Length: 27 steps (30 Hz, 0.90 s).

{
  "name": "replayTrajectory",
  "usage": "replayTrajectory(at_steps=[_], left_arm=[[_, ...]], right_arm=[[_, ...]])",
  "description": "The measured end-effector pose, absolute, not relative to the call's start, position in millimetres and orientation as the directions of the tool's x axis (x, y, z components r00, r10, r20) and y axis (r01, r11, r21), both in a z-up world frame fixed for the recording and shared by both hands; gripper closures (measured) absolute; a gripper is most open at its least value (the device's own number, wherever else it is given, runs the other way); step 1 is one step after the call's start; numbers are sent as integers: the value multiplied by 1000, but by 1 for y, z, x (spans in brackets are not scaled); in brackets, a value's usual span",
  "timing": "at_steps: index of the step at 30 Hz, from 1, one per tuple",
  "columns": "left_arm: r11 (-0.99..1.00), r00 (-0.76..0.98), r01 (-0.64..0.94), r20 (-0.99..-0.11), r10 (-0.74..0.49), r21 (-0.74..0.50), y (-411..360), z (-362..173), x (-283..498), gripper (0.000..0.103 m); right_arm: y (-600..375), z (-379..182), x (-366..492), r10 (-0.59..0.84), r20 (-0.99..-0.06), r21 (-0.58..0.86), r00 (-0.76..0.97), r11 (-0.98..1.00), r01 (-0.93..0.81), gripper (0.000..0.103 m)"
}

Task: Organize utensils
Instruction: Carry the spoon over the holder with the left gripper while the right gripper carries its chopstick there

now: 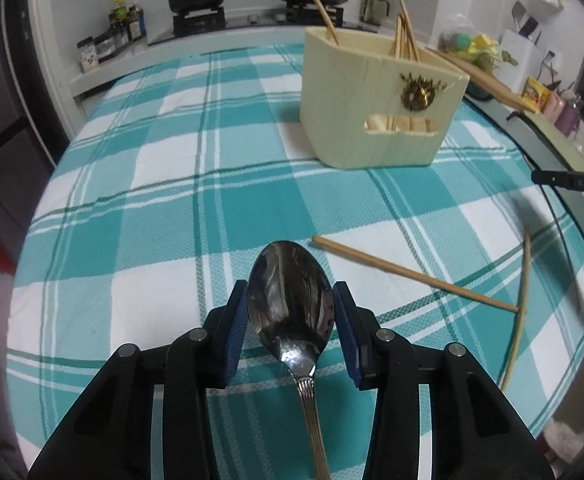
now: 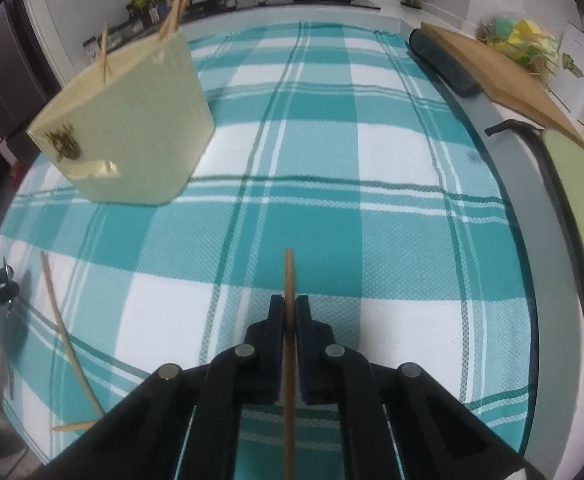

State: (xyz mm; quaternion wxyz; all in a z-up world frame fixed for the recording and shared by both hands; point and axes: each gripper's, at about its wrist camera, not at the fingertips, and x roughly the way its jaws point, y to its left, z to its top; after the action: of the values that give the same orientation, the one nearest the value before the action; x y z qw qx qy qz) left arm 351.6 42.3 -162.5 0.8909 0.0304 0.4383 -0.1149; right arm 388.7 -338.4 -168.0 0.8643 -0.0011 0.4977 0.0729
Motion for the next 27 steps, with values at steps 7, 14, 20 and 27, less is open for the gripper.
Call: replayTrajectory(at_steps=[7, 14, 20, 27], left_arm=[[973, 709, 207, -671, -219, -100, 63, -103, 318, 61], [964, 763, 212, -589, -266, -161, 68, -67, 295, 61], [957, 772, 238, -565, -291, -167, 63, -51, 289, 61], [951, 758, 249, -574, -309, -182, 66, -41, 292, 61]], right_arm=[[-334, -86, 331, 189, -698, 111, 691, 981, -157, 97], [-321, -39, 274, 197, -533, 82, 823, 980, -181, 97], [-316, -24, 256, 261, -456, 148, 851, 965, -217, 97], [-306, -30, 271, 273, -612, 172, 742, 962, -212, 97]])
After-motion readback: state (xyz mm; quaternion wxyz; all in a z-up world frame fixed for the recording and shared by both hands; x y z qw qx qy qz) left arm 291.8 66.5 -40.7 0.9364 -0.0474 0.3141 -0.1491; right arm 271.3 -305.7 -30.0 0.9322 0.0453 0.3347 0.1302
